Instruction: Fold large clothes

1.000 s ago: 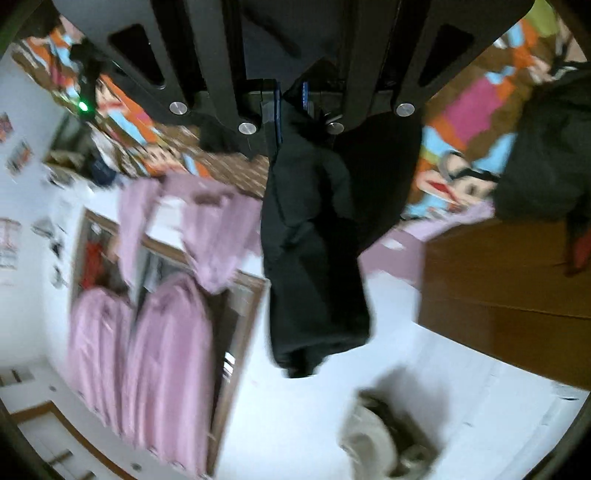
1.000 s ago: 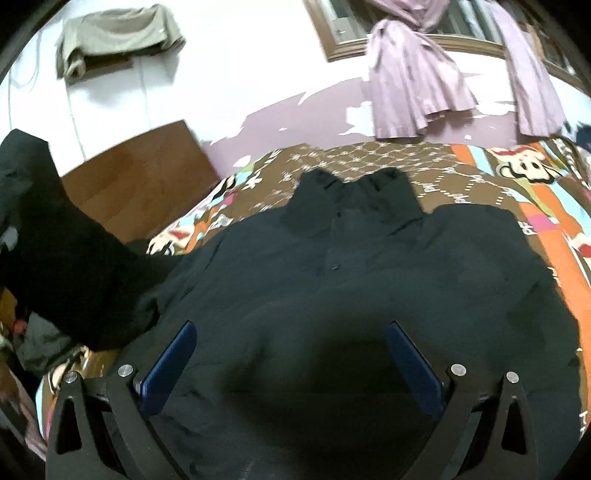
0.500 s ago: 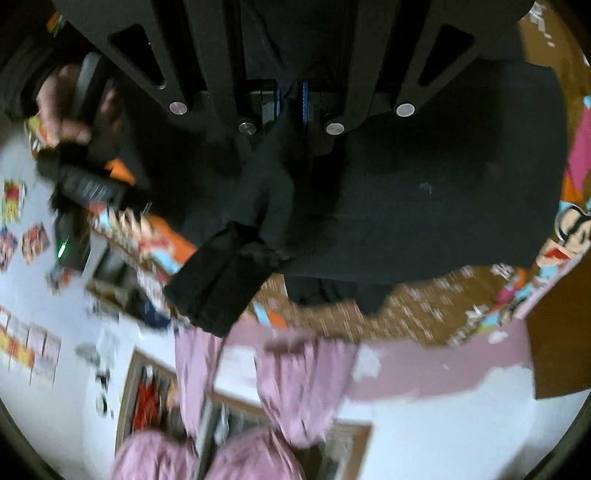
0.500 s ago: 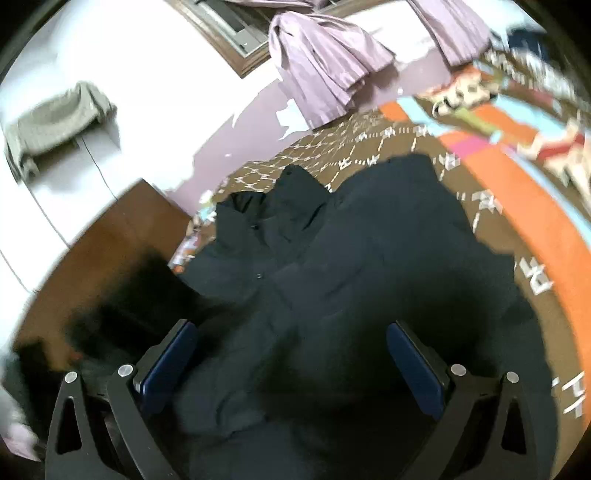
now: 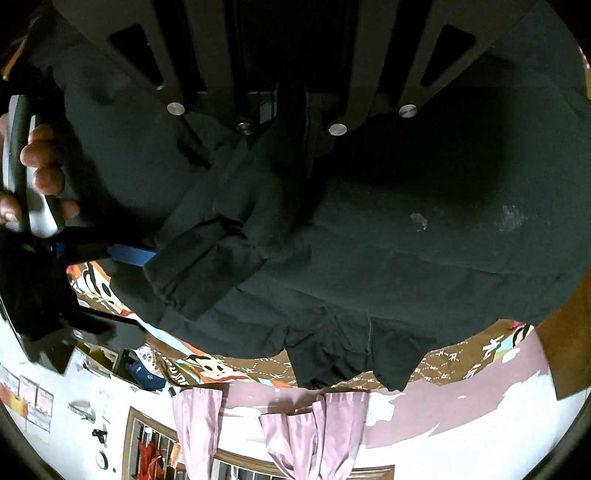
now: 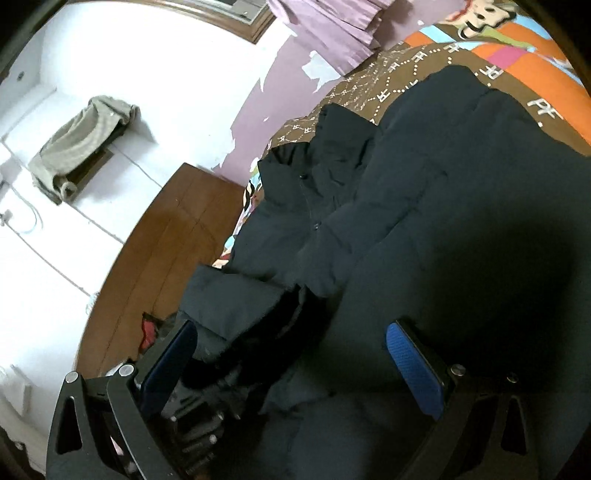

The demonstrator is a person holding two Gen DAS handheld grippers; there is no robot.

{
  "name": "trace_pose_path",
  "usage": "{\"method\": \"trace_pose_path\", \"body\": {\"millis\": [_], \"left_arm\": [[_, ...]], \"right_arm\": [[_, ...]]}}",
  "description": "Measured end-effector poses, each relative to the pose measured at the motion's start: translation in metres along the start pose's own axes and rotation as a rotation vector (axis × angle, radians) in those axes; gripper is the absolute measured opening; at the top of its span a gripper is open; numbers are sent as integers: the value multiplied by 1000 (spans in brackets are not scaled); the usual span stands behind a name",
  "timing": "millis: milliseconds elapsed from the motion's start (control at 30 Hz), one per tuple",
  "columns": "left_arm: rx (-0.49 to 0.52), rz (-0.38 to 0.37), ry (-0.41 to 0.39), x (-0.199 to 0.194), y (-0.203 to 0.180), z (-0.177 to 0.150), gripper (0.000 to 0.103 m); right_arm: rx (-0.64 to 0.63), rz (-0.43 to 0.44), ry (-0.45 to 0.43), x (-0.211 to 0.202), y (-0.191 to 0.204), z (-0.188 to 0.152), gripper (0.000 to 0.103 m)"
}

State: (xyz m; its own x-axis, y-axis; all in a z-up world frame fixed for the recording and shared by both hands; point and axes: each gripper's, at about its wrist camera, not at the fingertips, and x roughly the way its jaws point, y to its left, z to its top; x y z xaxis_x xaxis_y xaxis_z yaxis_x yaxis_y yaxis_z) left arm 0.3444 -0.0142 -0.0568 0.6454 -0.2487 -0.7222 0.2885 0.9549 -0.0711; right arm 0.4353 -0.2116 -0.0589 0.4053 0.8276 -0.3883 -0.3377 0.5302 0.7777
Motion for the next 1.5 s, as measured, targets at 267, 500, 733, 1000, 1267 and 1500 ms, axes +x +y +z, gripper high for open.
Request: {"method": "trace_pose_path", "body": {"millis": [267, 500, 733, 1000, 1267, 1500], "left_arm": [[97, -22, -25, -13, -25, -7, 40], [115, -14, -28, -13, -24, -11, 44], [-67, -176, -53, -56, 3, -1, 52], [-173, -22, -138, -88, 49, 29, 56], [-346, 133, -79, -76, 116, 53, 57], [-294, 129, -68, -41, 119, 75, 57]], "right_arm": [[-19, -88, 96, 21, 3, -14, 29], [-100, -136, 18, 8, 17, -13, 5], [-291, -265, -286, -60, 65, 17, 5], [-290, -509, -295, -52, 44, 30, 8], [-430, -720, -377, -44, 57, 26, 79], [-562, -638, -93, 28, 55, 19, 79]]}}
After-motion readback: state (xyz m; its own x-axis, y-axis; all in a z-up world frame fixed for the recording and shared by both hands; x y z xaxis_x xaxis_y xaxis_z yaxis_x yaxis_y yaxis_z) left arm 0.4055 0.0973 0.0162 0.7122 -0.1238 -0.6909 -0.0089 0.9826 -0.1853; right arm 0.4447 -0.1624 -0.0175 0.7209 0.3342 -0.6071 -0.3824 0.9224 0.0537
